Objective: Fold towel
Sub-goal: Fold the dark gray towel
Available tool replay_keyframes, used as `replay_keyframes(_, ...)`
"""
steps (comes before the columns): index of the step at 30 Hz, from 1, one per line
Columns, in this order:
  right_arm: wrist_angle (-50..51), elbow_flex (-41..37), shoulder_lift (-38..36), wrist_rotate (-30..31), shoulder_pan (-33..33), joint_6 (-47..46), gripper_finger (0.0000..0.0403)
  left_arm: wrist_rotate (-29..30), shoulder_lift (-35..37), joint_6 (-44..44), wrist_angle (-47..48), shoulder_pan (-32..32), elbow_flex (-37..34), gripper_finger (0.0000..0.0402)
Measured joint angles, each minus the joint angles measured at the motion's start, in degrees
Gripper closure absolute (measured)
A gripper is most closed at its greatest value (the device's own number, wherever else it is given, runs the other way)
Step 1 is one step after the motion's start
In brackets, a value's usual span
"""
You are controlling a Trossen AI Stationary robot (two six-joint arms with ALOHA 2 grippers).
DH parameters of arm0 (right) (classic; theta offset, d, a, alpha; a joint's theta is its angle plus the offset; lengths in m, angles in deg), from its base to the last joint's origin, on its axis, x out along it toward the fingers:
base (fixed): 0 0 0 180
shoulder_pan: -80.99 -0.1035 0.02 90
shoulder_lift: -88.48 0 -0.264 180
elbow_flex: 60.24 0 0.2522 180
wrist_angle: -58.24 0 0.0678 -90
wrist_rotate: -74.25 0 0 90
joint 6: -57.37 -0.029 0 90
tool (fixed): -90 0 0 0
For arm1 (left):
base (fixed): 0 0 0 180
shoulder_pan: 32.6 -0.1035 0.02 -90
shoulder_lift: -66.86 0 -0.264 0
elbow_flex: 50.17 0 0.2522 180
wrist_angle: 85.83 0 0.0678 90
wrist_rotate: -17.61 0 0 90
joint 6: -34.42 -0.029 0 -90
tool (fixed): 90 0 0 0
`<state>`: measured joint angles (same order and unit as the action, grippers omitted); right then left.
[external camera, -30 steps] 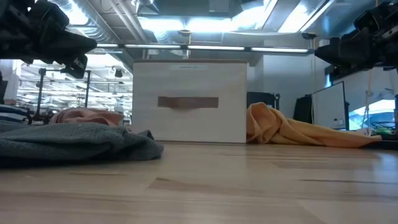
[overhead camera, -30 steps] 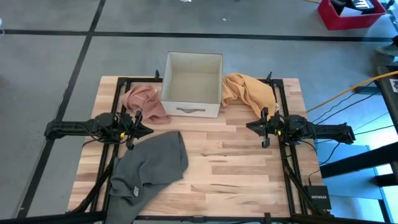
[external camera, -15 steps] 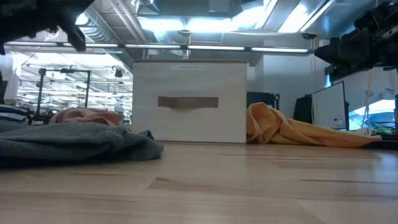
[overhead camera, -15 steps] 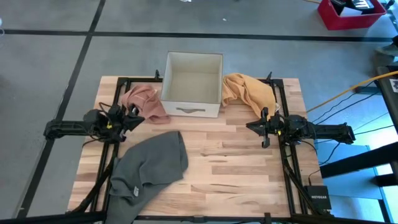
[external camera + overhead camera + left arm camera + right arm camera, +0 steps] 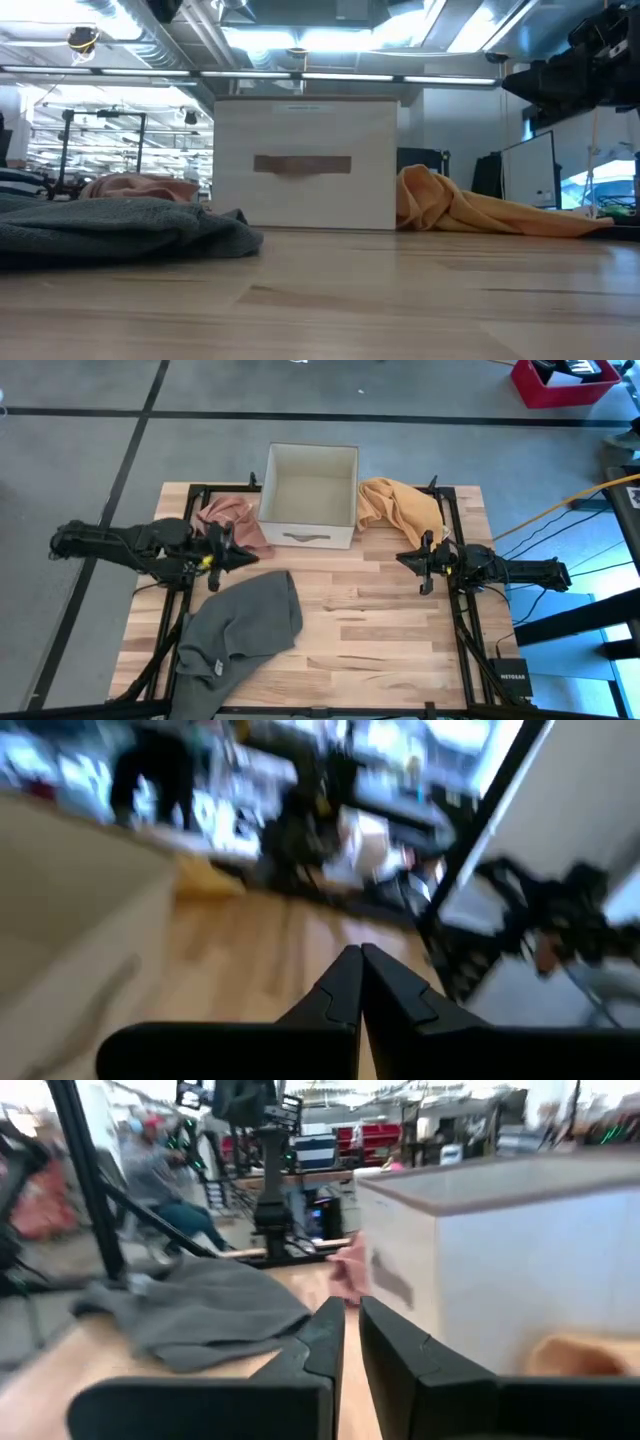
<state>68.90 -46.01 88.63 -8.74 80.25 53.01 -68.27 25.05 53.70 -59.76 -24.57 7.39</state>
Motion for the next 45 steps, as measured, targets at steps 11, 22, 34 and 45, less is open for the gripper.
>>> replay_keyframes(11, -1.5, 0.0, 0.0, -2.03, -0.04, -10.86, 0.0361, 6.98, -19.72, 23.32, 25.1, 20.86, 15.13, 0.0402)
replay_keyframes(22, -1.32, 0.32, 0.0, -5.69, 0.0, -10.19, 0.0362, 14.04, -33.67, 40.87, 27.64, 34.36, 15.14, 0.0402)
replay_keyframes(34, -0.9, 0.44, 0.26, -7.14, 0.0, -10.32, 0.0361, 8.33, -41.3, 41.66, 27.88, 30.38, 15.16, 0.0338)
replay_keyframes(45, 1.57, 0.59, 1.59, -2.51, 0.0, -10.32, 0.0361, 1.74, -43.38, 44.86, 30.7, 33.18, 15.16, 0.0255)
